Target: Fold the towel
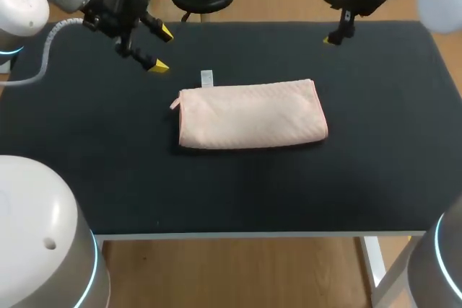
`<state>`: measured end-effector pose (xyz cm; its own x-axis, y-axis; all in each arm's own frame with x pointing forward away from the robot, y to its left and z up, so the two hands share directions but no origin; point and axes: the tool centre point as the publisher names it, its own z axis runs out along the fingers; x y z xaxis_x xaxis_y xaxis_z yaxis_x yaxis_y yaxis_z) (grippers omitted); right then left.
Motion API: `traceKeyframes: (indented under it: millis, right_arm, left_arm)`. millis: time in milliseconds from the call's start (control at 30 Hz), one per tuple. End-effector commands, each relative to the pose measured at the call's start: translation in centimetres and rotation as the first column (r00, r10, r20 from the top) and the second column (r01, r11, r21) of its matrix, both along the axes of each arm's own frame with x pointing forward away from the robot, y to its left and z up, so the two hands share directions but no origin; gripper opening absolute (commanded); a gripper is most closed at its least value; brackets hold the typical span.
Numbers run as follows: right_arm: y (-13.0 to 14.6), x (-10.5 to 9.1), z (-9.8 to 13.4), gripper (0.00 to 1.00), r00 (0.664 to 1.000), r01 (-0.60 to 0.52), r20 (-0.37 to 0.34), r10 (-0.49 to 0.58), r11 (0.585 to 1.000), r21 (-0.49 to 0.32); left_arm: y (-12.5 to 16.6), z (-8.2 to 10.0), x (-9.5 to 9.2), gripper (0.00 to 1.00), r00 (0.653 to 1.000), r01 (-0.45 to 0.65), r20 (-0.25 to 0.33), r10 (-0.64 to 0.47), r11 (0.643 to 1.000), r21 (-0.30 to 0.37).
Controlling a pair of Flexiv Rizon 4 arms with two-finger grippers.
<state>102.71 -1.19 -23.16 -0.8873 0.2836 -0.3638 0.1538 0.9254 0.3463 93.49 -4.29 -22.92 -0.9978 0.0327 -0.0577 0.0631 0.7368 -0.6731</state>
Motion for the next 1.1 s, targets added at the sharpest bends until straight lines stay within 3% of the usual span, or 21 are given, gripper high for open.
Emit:
traceKeyframes:
  millis: [33, 300, 367, 500, 533, 600, 633, 700, 733, 800, 833, 867, 933, 967, 1100]
  right_arm:
    - [-0.5, -0.2, -0.4, 1.00, 0.947, 0.322, -0.117, -0.300, 0.875, 0.363]
    - [-0.5, -0.2, -0.4, 1.00, 0.947, 0.322, -0.117, -0.300, 0.875, 0.363]
    - [0.4, -1.5, -0.6, 1.00, 0.887, 0.458, -0.266, -0.377, 0.782, 0.422]
    - [2.1, -4.7, -0.5, 1.00, 0.803, 0.578, -0.454, -0.385, 0.689, 0.438]
    - [2.4, -5.1, -0.5, 1.00, 0.761, 0.629, -0.506, -0.407, 0.655, 0.418]
    - [2.8, -6.3, -0.5, 1.00, 0.710, 0.682, -0.566, -0.420, 0.610, 0.403]
    - [2.8, -6.7, -0.8, 1.00, 0.653, 0.733, -0.617, -0.440, 0.572, 0.368]
    - [2.9, -7.7, -1.3, 1.00, 0.613, 0.771, -0.632, -0.474, 0.535, 0.346]
    - [2.9, -8.1, -1.6, 1.00, 0.549, 0.814, -0.684, -0.481, 0.495, 0.304]
    - [2.8, -9.0, -2.1, 1.00, 0.530, 0.829, -0.679, -0.508, 0.479, 0.289]
    - [2.6, -9.3, -2.3, 1.00, 0.482, 0.855, -0.719, -0.501, 0.449, 0.260]
    - [2.4, -9.7, -2.4, 1.00, 0.476, 0.858, -0.723, -0.502, 0.445, 0.256]
    - [2.1, -10.2, -2.8, 1.00, 0.407, 0.893, -0.760, -0.506, 0.397, 0.214]
    - [1.9, -10.4, -3.1, 1.00, 0.405, 0.893, -0.765, -0.501, 0.396, 0.213]
    - [1.5, -10.9, -4.6, 1.00, 0.336, 0.916, -0.792, -0.510, 0.373, 0.149]
  left_arm:
    - [0.0, -0.1, 0.0, 1.00, 1.000, 0.001, 0.000, -0.001, 1.000, -0.001]
    - [0.0, -0.1, 0.0, 1.00, 1.000, 0.001, 0.000, -0.001, 1.000, -0.001]
    - [0.0, -0.1, 0.0, 1.00, 1.000, 0.001, 0.000, -0.001, 1.000, -0.001]
    - [0.0, -0.1, 0.0, 1.00, 1.000, 0.001, 0.000, -0.001, 1.000, -0.001]
    - [0.0, -0.1, 0.0, 1.00, 1.000, 0.001, 0.000, -0.001, 1.000, -0.001]
    - [0.0, -0.1, 0.0, 1.00, 1.000, 0.001, 0.000, -0.001, 1.000, -0.001]
    - [0.0, -0.1, 0.0, 1.00, 1.000, 0.001, 0.000, -0.001, 1.000, -0.001]
    - [0.0, -0.1, 0.0, 1.00, 1.000, 0.001, 0.000, -0.001, 1.000, -0.001]
    - [0.0, -0.1, 0.0, 1.00, 1.000, 0.001, 0.000, -0.001, 1.000, -0.001]
    - [0.0, -0.1, 0.0, 1.00, 1.000, 0.001, 0.000, -0.001, 1.000, -0.001]
    - [0.0, -0.1, 0.0, 1.00, 1.000, 0.001, 0.000, -0.001, 1.000, -0.001]
    - [0.0, -0.1, 0.0, 1.00, 1.000, 0.001, 0.000, -0.001, 1.000, -0.001]
    - [0.0, -0.1, 0.0, 1.00, 1.000, 0.001, 0.000, -0.001, 1.000, -0.001]
    - [0.0, -0.1, 0.0, 1.00, 1.000, 0.001, 0.000, -0.001, 1.000, -0.001]
    - [0.0, -0.1, 0.0, 1.00, 1.000, 0.001, 0.000, -0.001, 1.000, -0.001]
